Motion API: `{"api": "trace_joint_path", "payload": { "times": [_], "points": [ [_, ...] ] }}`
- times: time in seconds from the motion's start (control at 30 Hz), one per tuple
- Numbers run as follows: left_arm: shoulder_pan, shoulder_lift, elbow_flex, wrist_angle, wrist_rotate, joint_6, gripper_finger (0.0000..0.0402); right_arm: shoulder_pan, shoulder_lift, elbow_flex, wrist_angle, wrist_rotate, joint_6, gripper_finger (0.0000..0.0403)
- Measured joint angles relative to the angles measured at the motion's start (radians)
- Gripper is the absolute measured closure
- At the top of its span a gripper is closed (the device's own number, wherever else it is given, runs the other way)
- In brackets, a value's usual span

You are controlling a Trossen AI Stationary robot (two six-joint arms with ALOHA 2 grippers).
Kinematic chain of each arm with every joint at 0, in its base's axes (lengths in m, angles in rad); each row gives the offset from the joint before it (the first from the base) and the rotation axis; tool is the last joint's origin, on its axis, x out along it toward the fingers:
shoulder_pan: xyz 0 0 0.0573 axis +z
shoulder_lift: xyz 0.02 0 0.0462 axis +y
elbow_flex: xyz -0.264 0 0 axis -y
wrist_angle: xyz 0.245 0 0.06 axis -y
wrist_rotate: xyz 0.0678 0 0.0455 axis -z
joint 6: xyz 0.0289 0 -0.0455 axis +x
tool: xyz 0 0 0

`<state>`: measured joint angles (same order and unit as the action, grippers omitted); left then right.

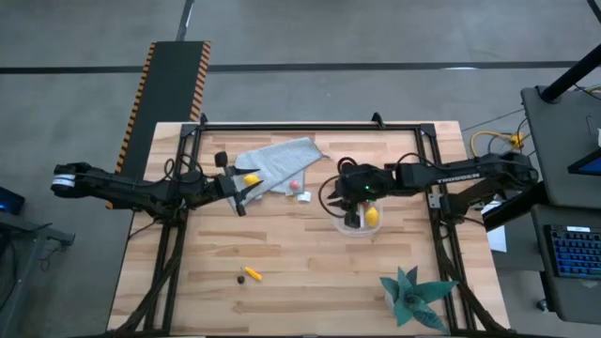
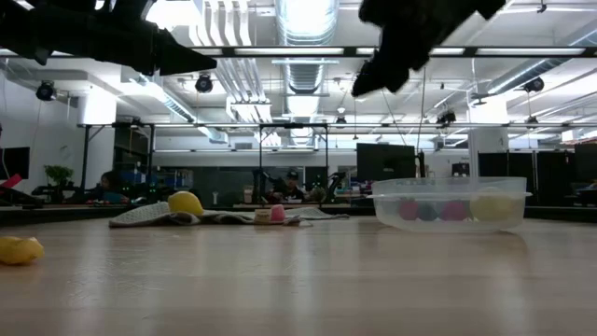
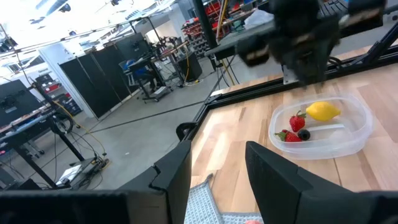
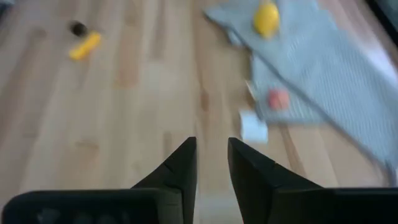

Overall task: Pick and placing Produce into tupperware
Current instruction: Put the lemon into the transparent container

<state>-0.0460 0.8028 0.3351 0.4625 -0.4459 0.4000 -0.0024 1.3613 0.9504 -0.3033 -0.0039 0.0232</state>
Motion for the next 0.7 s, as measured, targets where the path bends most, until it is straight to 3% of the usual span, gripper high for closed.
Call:
{"api": "trace_joint_path", "payload": {
  "times": [0.3,0.6,0.7],
  "points": [
    [0.000,0.000,0.000,0.000,0.000,-0.001,0.0265,0.111,-0.040,0.082,0.006,0.001,-0.114,0.0335],
    [0.000,0.000,0.000,-0.039,0.000,-0.004,0.0265,0.146,-0.385,-0.183,0.160,0.027,-0.127,0.0335],
    [0.000,0.000,-0.001,-0.036,0.000,-0.004,0.0265,0.146,-0.504,-0.324,0.297,-0.072,-0.150,0.0335]
  ]
}}
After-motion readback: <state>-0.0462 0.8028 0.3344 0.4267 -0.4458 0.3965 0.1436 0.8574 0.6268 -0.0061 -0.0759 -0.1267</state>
